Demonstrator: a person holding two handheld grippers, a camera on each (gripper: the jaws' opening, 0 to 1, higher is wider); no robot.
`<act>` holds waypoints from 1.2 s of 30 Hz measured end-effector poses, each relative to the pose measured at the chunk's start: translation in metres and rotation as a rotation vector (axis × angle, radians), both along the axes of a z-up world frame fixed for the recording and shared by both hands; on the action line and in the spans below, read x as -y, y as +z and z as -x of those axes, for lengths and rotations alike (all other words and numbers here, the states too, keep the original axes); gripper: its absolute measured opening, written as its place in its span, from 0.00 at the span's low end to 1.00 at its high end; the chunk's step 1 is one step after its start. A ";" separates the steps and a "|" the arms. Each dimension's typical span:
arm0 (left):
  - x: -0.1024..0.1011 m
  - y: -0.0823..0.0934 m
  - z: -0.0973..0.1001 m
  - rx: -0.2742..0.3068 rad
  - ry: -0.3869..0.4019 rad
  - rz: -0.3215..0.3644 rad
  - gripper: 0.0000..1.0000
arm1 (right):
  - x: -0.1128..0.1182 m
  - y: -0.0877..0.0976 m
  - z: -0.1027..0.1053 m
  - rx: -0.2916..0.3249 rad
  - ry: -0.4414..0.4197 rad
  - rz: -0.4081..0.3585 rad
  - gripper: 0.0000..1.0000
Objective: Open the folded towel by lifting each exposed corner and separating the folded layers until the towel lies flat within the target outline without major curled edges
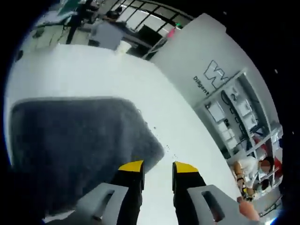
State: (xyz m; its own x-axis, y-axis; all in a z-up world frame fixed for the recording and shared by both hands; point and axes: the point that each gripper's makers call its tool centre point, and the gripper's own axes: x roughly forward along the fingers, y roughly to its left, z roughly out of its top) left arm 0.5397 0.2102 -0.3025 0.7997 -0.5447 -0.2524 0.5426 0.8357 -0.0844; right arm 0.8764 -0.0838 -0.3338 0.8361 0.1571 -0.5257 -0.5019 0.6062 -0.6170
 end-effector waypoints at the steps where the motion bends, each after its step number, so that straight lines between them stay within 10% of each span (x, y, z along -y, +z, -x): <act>1: 0.001 0.002 0.001 0.004 -0.004 -0.003 0.98 | -0.006 0.005 0.022 0.013 0.040 -0.042 0.14; 15: 0.007 0.004 0.004 0.016 -0.020 -0.009 0.98 | 0.001 0.050 0.180 0.092 0.122 -0.549 0.46; 24: 0.015 0.000 0.002 0.003 -0.036 -0.029 0.98 | 0.035 0.047 0.255 0.043 0.037 -0.694 0.66; 36: 0.030 -0.005 0.002 -0.005 -0.037 -0.060 0.99 | 0.058 0.030 0.306 0.021 0.005 -0.802 0.87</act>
